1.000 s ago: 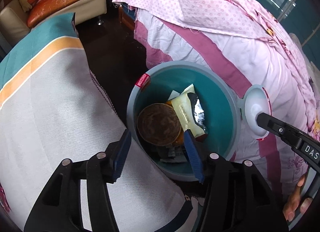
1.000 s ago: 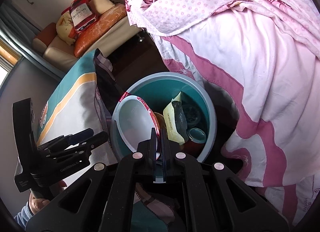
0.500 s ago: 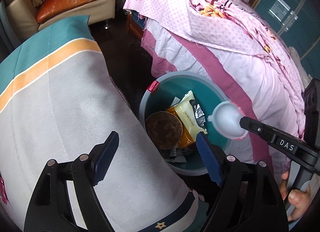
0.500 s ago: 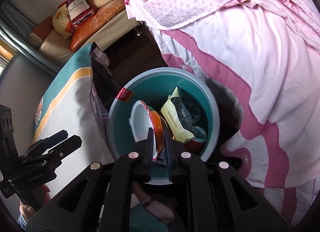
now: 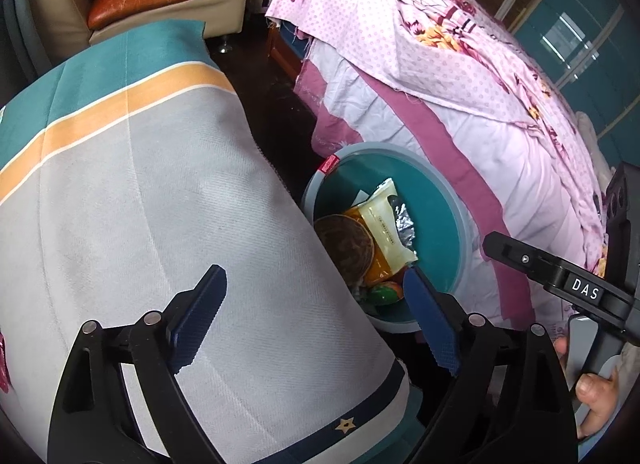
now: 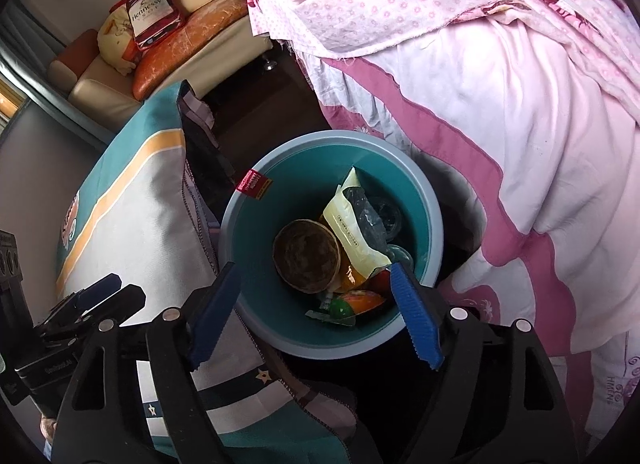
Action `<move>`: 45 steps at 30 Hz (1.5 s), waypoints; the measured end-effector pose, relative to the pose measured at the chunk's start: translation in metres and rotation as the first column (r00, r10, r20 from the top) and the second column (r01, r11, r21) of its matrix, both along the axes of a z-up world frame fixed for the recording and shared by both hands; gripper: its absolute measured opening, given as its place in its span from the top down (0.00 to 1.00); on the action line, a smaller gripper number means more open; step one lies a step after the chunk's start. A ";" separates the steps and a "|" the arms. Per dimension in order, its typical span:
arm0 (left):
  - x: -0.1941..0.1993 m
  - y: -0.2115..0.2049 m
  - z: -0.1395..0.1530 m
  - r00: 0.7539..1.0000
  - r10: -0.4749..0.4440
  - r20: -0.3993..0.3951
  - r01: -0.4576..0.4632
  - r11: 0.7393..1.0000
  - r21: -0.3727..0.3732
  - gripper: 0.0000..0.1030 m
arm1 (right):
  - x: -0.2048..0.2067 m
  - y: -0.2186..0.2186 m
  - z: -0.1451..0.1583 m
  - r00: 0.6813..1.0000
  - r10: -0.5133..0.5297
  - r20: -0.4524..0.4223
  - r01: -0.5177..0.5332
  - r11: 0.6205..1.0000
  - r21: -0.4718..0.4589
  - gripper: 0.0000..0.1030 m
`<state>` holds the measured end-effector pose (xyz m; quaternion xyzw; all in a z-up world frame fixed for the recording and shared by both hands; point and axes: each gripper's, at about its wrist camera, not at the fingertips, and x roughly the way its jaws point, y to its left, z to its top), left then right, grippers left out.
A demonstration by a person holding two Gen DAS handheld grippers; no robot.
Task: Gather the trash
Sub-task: 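Move both grippers back to the clear packet and pink wrapper on the cloth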
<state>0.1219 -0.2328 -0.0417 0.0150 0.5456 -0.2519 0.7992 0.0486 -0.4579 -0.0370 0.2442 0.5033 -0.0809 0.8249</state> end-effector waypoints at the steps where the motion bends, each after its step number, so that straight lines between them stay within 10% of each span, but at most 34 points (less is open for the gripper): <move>1: -0.001 0.005 0.001 1.000 0.006 0.000 -0.006 1.000 -0.005 0.12 | 0.000 0.004 0.001 1.000 0.005 -0.003 -0.005 1.000 -0.005 0.28; 25: -0.015 0.213 0.014 0.964 0.266 0.013 -0.264 0.962 -0.069 0.11 | 0.038 0.200 0.033 0.936 0.345 -0.065 -0.351 0.930 -0.114 0.25; 45: -0.042 0.473 0.002 0.812 0.582 0.040 -0.583 0.812 0.026 0.11 | 0.100 0.462 0.017 0.647 0.736 -0.197 -0.762 0.633 -0.135 0.24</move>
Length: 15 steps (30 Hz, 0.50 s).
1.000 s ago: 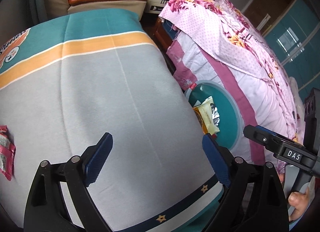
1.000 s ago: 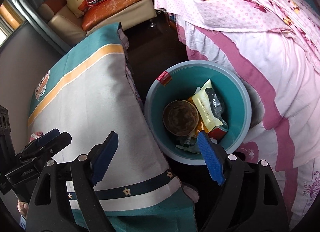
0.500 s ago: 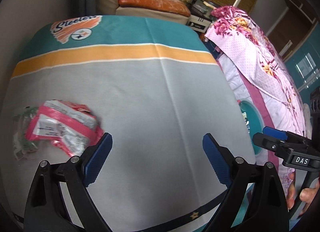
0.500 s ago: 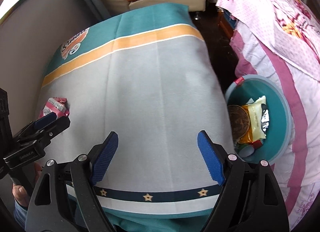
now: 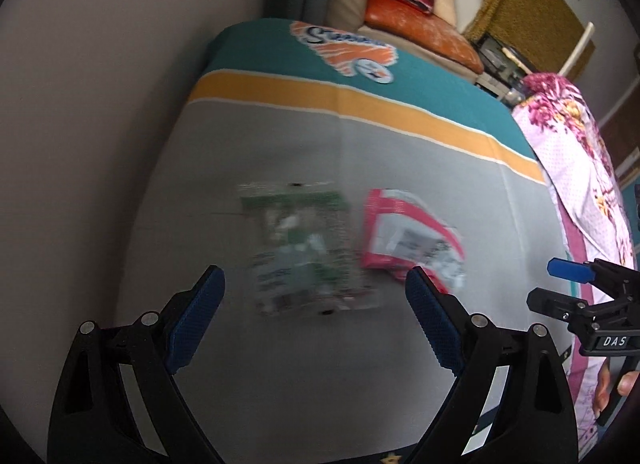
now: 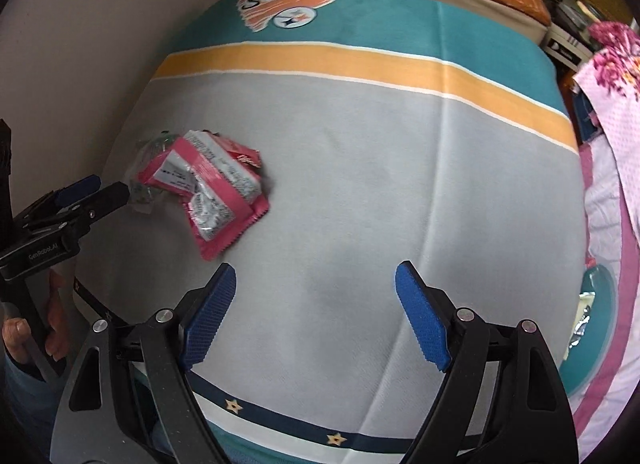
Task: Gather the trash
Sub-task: 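Move both grippers back to the clear packet and pink wrapper on the cloth, then grasp the clear green-printed packet with the left while the right grasps the pink wrapper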
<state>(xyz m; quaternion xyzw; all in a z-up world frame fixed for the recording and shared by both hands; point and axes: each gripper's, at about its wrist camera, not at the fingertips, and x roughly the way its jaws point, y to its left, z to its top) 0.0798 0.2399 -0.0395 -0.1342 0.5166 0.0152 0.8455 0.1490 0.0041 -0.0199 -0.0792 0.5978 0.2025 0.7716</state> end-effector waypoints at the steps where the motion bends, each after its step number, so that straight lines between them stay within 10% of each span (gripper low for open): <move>1: 0.000 0.007 -0.002 1.000 0.012 -0.007 -0.012 1.000 0.000 0.11 | 0.003 0.011 -0.003 1.000 0.021 -0.006 -0.021 1.000 -0.001 0.24; 15: 0.003 0.046 -0.022 0.996 0.072 -0.046 -0.074 0.997 -0.033 0.11 | 0.031 0.079 -0.031 0.988 0.151 -0.039 -0.150 0.988 0.032 0.24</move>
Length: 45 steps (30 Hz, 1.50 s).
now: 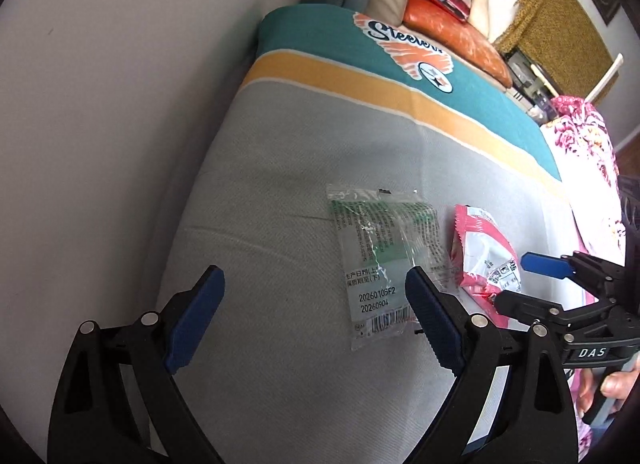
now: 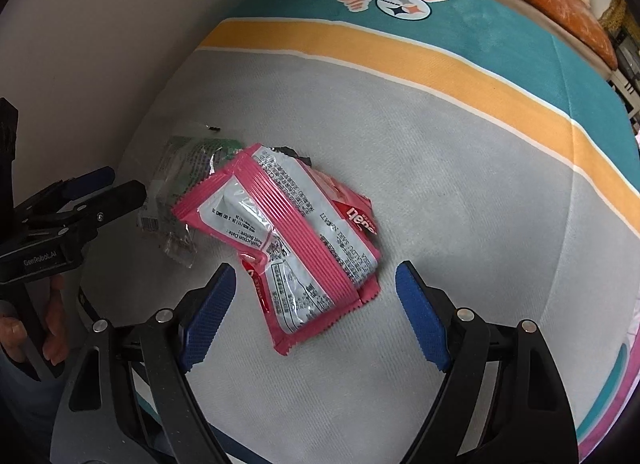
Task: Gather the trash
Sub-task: 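Grasp the clear green-printed packet with the left while the right grasps the pink wrapper, then carry both items to the teal bin while the left gripper drops the clear packet in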
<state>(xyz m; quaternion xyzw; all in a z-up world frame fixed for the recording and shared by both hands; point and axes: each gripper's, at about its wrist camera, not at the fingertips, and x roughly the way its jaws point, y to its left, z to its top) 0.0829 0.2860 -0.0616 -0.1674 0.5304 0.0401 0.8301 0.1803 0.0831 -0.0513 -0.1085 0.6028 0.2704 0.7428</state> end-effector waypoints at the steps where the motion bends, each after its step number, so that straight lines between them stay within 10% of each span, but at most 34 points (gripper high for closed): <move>1: 0.002 -0.001 -0.001 1.000 -0.003 -0.001 0.003 1.000 -0.003 0.11 | 0.000 0.001 -0.001 1.000 0.003 -0.005 -0.003 1.000 0.005 0.24; 9: 0.007 -0.012 -0.006 1.000 -0.028 -0.007 0.028 1.000 -0.015 0.11 | -0.008 -0.008 0.003 1.000 0.009 0.009 -0.009 1.000 0.024 0.69; 45: 0.023 -0.168 0.016 0.975 -0.222 0.019 0.219 0.970 0.104 0.33 | -0.064 -0.194 0.044 0.936 -0.343 0.080 0.325 0.928 0.180 0.70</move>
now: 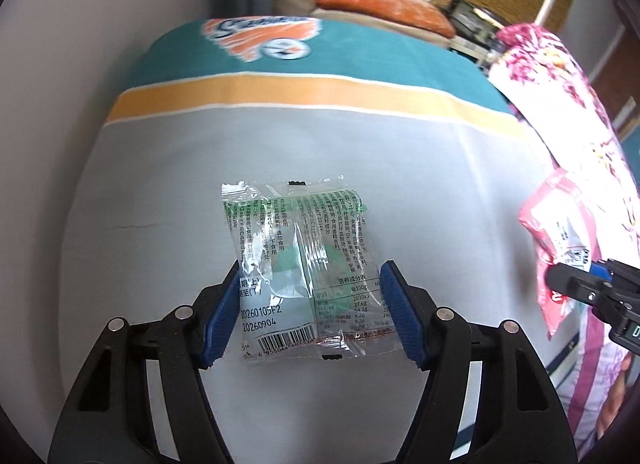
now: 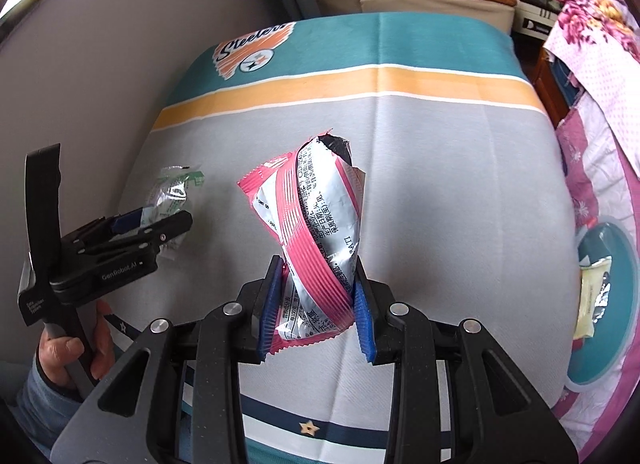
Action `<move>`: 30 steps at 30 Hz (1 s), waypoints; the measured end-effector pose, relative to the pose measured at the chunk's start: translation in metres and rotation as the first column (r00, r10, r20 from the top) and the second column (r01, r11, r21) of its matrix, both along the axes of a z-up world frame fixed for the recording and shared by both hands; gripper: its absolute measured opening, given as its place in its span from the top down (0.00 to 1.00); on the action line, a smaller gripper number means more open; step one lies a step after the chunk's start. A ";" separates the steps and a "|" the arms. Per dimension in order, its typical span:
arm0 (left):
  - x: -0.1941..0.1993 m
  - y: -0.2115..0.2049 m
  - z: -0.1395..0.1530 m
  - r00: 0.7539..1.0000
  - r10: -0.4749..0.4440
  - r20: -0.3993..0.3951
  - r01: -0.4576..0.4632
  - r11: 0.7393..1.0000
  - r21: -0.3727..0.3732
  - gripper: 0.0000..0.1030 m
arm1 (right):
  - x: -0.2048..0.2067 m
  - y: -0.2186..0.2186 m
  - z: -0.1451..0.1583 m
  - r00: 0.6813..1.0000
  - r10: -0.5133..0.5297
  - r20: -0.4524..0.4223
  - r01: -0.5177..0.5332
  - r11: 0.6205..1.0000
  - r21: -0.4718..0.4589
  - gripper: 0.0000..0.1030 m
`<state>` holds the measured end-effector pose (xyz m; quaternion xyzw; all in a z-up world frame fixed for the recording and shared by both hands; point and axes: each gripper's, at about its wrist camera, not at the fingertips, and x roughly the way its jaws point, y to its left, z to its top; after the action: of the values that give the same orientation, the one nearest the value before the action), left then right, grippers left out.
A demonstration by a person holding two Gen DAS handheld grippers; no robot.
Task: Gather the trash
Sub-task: 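Carry both items to the teal bin while the left gripper drops the clear packet in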
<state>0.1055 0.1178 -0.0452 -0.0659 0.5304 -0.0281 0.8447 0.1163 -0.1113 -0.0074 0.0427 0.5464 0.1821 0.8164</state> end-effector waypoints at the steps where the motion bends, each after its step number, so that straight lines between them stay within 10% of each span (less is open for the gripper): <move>1: 0.000 -0.009 0.001 1.000 -0.011 0.000 0.011 1.000 -0.005 0.33 | -0.003 -0.008 0.002 1.000 -0.010 0.005 0.010 1.000 0.003 0.70; 30: 0.007 -0.282 0.014 0.929 -0.368 -0.027 0.369 0.928 0.057 0.33 | -0.052 -0.270 -0.008 0.916 -0.397 0.055 0.379 0.902 0.205 0.70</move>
<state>0.1129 -0.1646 -0.0308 0.0605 0.5406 -0.1693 0.8219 0.0643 -0.3809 -0.0155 0.2196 0.4673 0.0689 0.8536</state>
